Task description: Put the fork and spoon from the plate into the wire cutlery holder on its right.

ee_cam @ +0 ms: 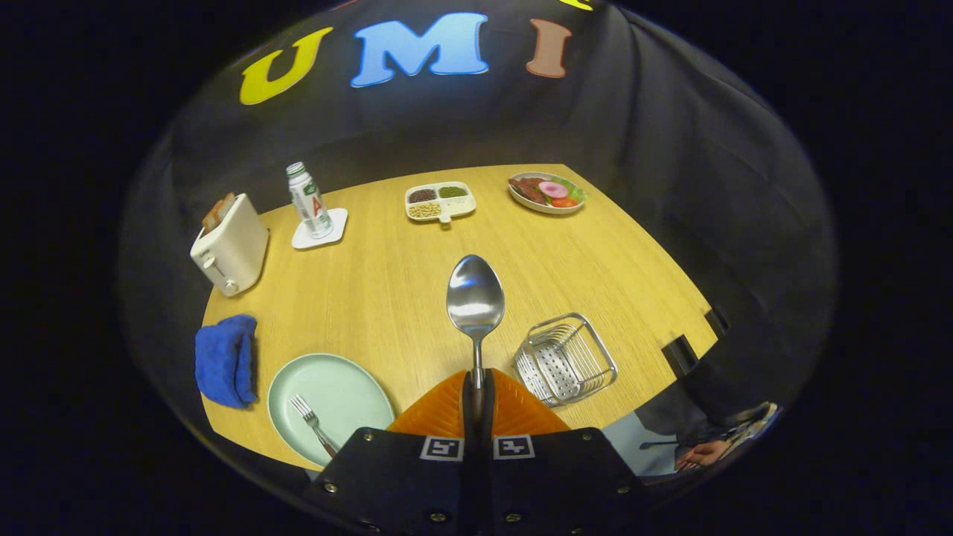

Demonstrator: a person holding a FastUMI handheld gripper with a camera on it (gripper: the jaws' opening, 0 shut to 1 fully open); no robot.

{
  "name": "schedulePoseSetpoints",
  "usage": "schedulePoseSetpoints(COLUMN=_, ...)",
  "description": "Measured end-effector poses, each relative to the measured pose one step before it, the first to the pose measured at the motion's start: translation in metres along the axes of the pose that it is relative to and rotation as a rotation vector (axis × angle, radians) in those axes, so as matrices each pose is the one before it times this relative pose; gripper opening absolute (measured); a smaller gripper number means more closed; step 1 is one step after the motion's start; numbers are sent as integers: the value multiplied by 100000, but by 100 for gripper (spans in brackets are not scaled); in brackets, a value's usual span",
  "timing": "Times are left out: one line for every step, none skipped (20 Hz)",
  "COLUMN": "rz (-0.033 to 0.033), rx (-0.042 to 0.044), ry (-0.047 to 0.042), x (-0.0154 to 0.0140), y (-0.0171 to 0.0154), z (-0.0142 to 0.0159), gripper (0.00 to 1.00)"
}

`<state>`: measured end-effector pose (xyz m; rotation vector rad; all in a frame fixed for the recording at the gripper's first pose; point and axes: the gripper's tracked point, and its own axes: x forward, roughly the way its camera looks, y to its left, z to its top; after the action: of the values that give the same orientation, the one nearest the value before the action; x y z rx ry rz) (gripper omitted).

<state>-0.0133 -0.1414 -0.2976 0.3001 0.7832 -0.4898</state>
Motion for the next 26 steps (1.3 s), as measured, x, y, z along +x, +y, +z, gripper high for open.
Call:
schedulePoseSetpoints(rz=-1515, rx=3123, ry=1151, x=175, y=-814, z=-37, gripper=0)
schedulePoseSetpoints(rz=-1411, rx=2517, ry=983, x=291, y=-784, z=-195, gripper=0)
schedulePoseSetpoints(rz=-1365, rx=2039, ry=1168, x=143, y=-747, z=-193, gripper=1)
schedulePoseSetpoints(rz=-883, rx=1437, ry=1314, x=158, y=-597, z=-270, gripper=0)
schedulePoseSetpoints(rz=-601, rx=1172, ry=989, x=172, y=-438, z=-100, gripper=0)
schedulePoseSetpoints(rz=-807, rx=814, ry=1194, x=160, y=-504, z=-263, gripper=0)
schedulePoseSetpoints(rz=-964, rx=868, ry=1397, x=184, y=-369, z=-174, gripper=0)
schedulePoseSetpoints(rz=-453, rx=892, ry=1583, x=246, y=-302, z=-341, gripper=0)
schedulePoseSetpoints(rz=-148, rx=1067, ry=1376, x=139, y=-180, z=-215, gripper=0)
schedulePoseSetpoints(rz=-145, rx=1070, ry=1642, x=234, y=-255, z=-272, gripper=0)
schedulePoseSetpoints(rz=-216, rx=641, ry=902, x=73, y=-101, z=-181, gripper=0)
schedulePoseSetpoints(rz=-314, rx=80, ry=741, x=312, y=-26, z=-205, gripper=0)
schedulePoseSetpoints(rz=-471, rx=-431, ry=1230, x=137, y=-56, z=-89, gripper=0)
schedulePoseSetpoints(rz=-280, rx=-437, ry=1371, x=100, y=-217, z=-238, gripper=0)
schedulePoseSetpoints(rz=286, rx=-179, ry=1806, x=93, y=-67, z=-165, gripper=0)
schedulePoseSetpoints(rz=526, rx=411, ry=1994, x=132, y=26, z=-248, gripper=0)
schedulePoseSetpoints(rz=927, rx=688, ry=883, x=-45, y=61, z=64, gripper=0)
schedulePoseSetpoints(rz=359, rx=870, ry=1910, x=221, y=47, z=-204, gripper=1)
schedulePoseSetpoints(rz=-644, rx=831, ry=3013, x=117, y=-221, z=-320, gripper=0)
schedulePoseSetpoints(rz=-471, rx=646, ry=1599, x=178, y=-198, z=-209, gripper=0)
schedulePoseSetpoints(rz=78, rx=758, ry=1160, x=98, y=-55, z=-27, gripper=0)
schedulePoseSetpoints(rz=177, rx=895, ry=1147, x=138, y=69, z=-137, gripper=0)
schedulePoseSetpoints(rz=369, rx=945, ry=1570, x=91, y=9, z=-116, gripper=0)
schedulePoseSetpoints(rz=668, rx=634, ry=761, x=143, y=28, z=6, gripper=1)
schedulePoseSetpoints(rz=798, rx=234, ry=560, x=7, y=49, z=73, gripper=1)
schedulePoseSetpoints(rz=389, rx=29, ry=410, x=-68, y=-58, z=-8, gripper=1)
